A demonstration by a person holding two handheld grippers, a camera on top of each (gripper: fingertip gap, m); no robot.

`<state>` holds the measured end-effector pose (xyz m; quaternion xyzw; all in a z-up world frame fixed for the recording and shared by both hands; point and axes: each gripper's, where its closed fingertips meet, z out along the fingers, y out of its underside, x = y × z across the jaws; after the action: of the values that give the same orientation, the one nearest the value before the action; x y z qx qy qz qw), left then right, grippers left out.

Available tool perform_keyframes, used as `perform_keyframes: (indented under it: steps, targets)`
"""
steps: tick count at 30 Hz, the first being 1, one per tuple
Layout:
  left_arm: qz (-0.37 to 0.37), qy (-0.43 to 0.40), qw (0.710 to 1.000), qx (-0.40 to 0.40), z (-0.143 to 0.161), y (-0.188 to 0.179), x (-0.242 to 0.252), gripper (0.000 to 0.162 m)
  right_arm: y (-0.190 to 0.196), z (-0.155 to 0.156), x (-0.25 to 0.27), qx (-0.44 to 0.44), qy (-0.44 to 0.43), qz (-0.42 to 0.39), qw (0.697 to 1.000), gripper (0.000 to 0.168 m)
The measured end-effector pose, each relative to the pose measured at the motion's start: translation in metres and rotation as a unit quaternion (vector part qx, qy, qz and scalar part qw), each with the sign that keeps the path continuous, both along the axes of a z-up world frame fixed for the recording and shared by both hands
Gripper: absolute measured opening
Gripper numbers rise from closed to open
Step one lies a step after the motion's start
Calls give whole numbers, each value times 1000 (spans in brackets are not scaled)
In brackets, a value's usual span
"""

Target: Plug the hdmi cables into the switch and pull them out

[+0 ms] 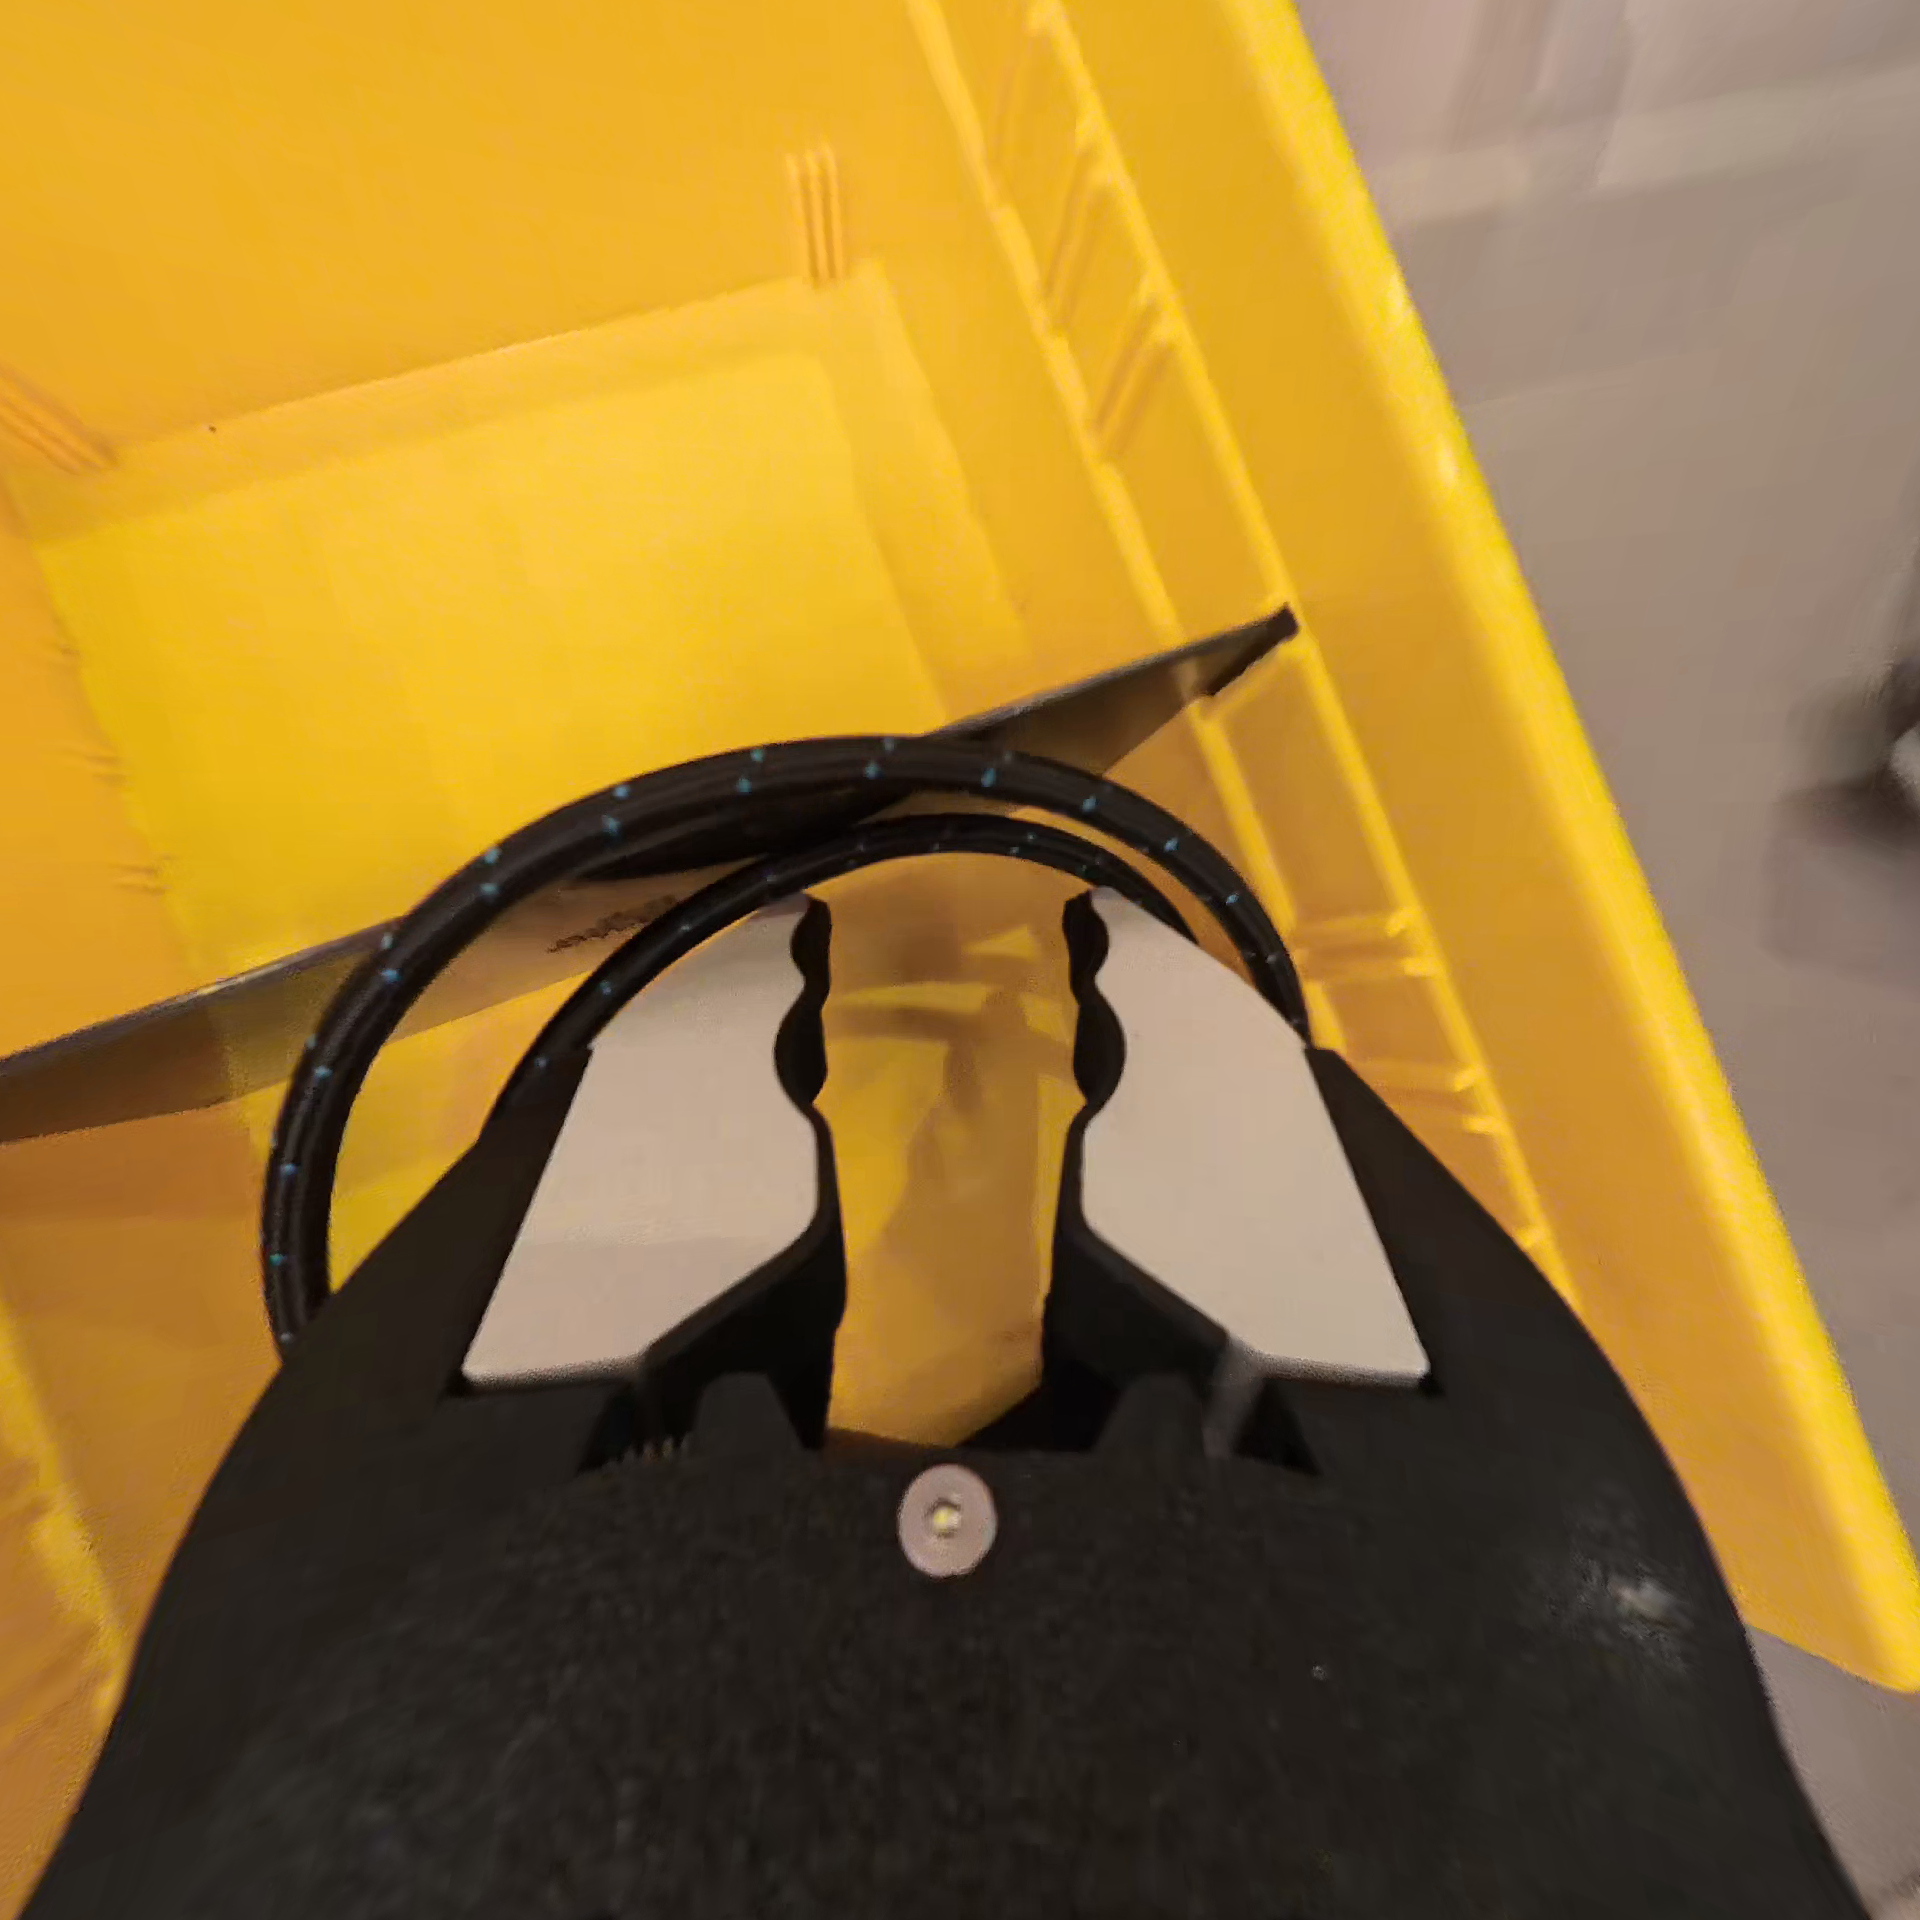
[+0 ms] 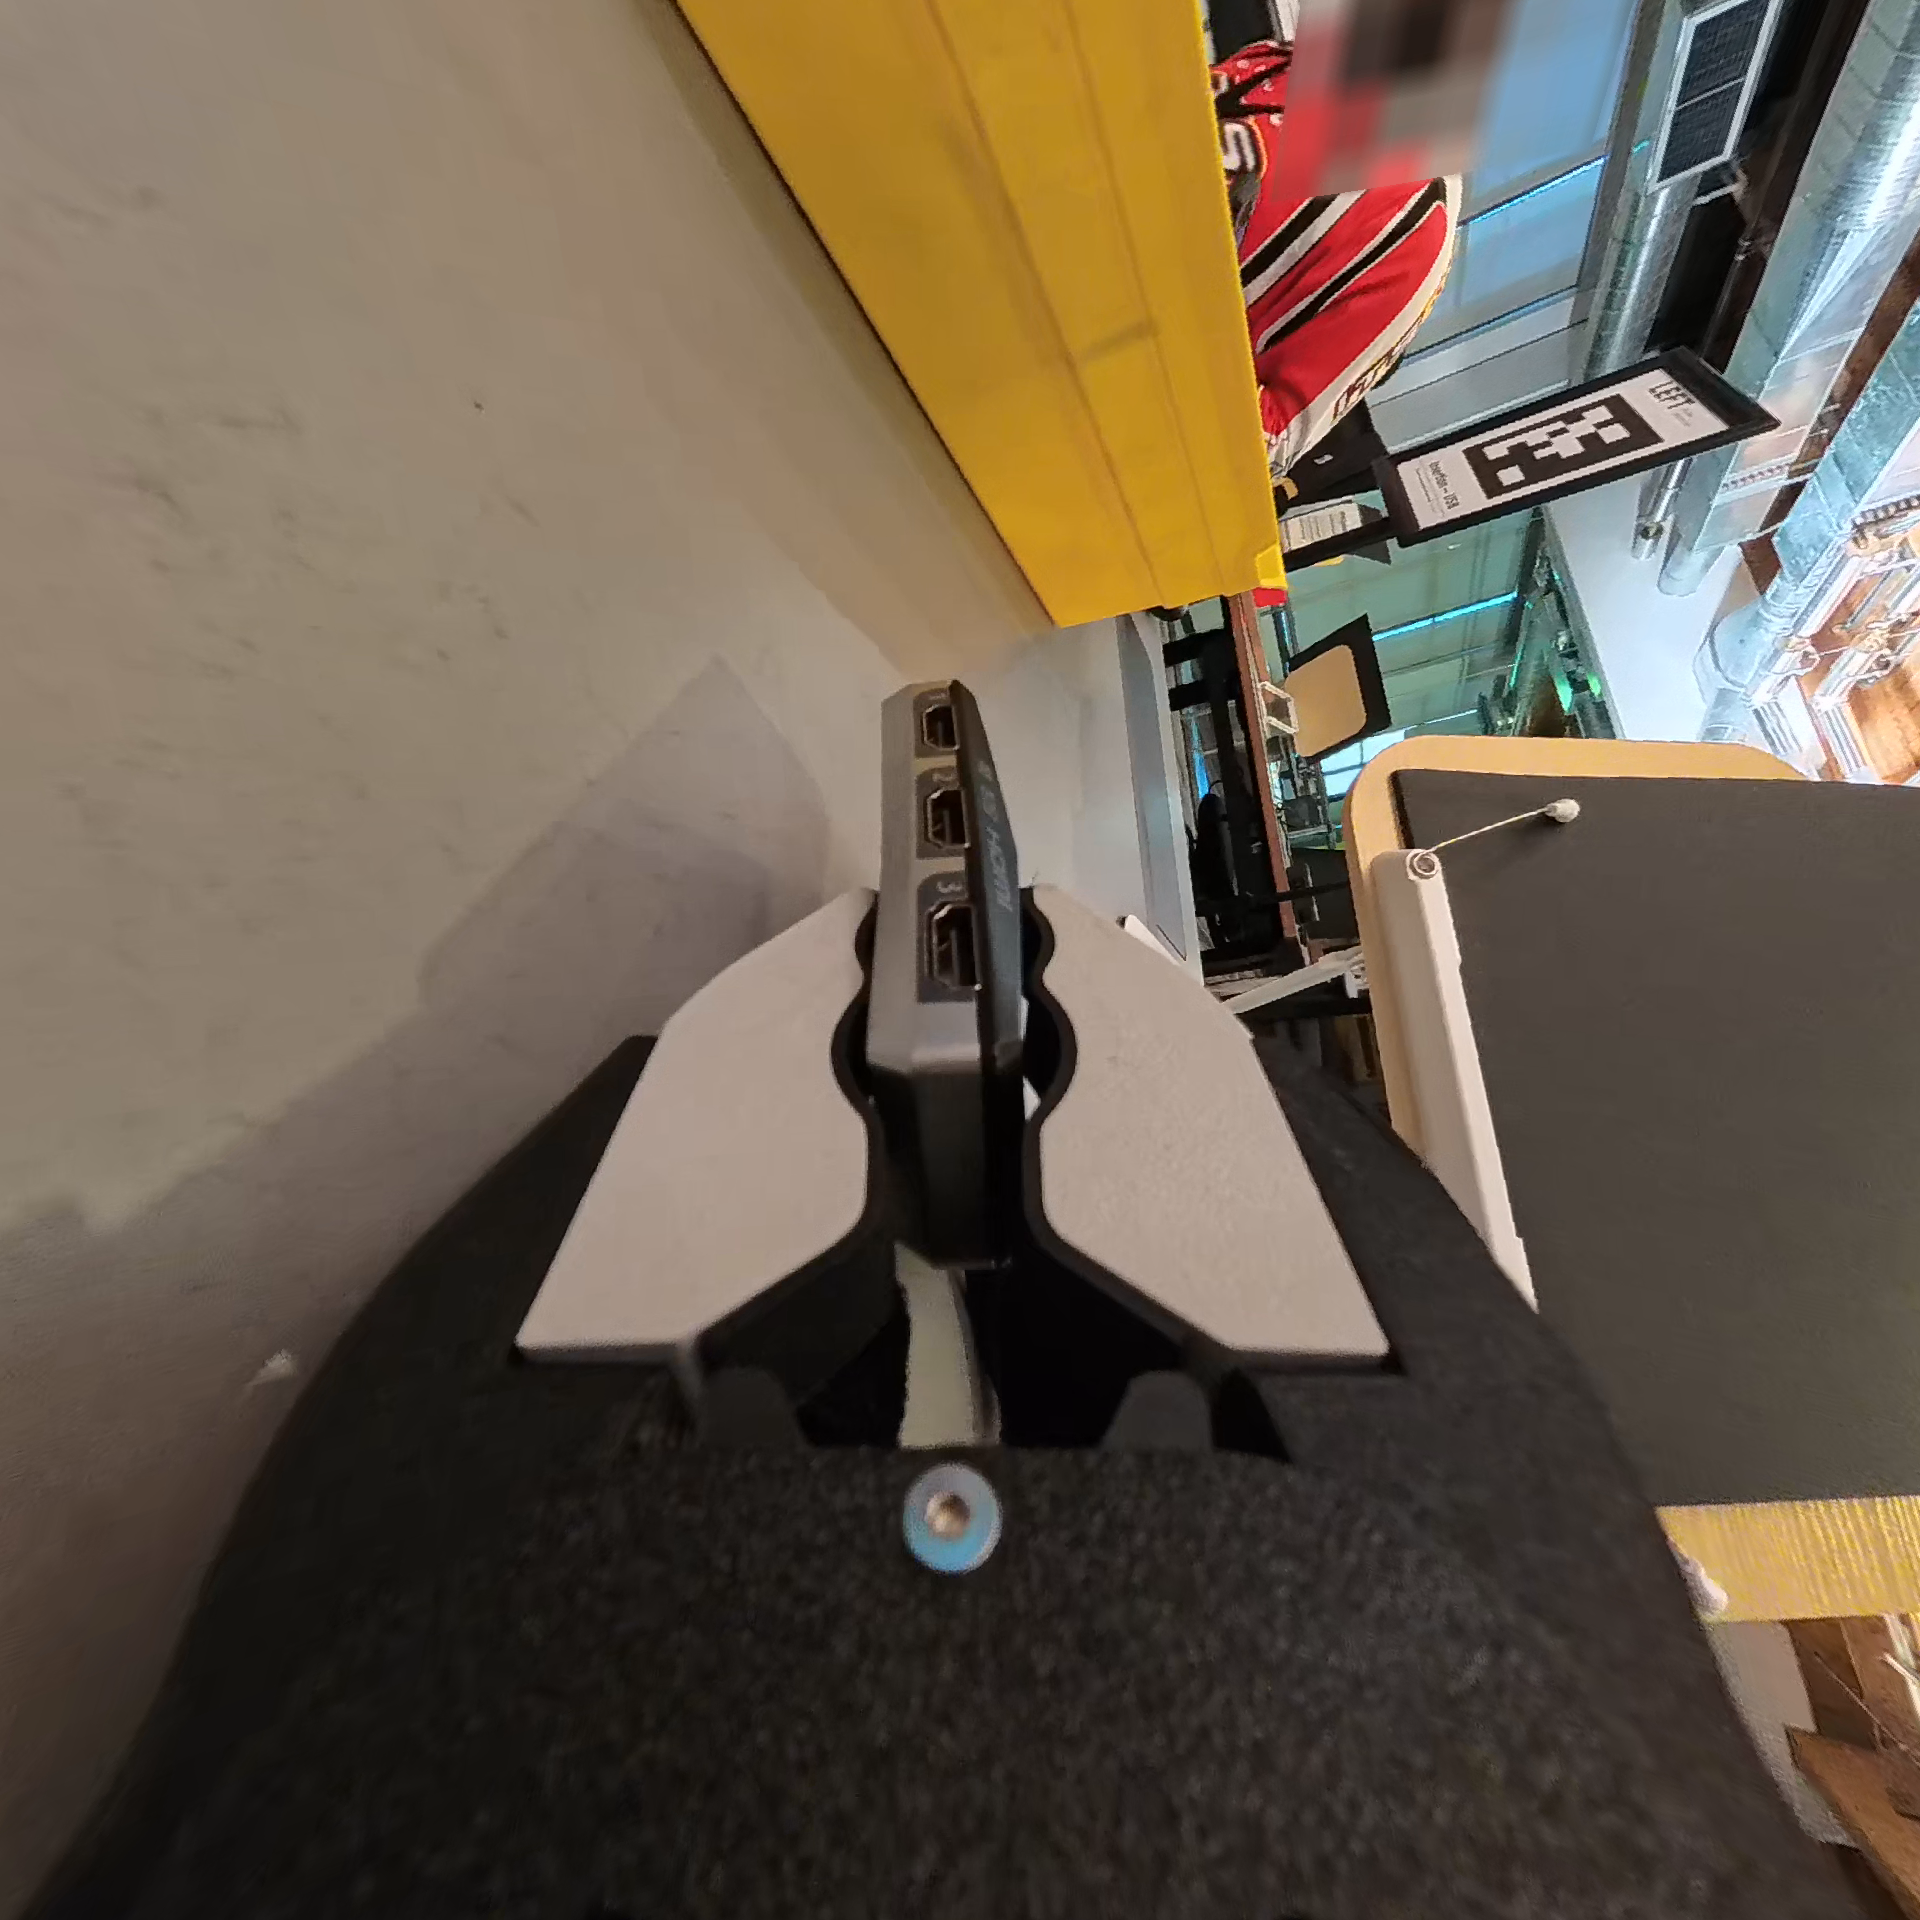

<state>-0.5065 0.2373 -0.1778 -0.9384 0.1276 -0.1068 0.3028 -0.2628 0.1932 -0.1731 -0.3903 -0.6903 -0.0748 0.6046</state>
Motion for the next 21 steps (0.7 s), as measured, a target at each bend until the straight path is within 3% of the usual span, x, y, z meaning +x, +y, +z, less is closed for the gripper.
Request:
perform_keyframes:
  steps: [1, 8, 21]
  targets:
    - [4, -17, 1000, 4, 3, 1, 2, 42, 0, 0, 0, -2, 2, 1, 1000, 22]
    - [-40, -44, 997, 43, 18, 1, 17, 27, -1, 2, 0, -15, 11, 5, 1000, 23]
    - [-53, -104, 992, 43, 34, -4, 28, 24, -1, 2, 0, -15, 9, 6, 1000, 23]
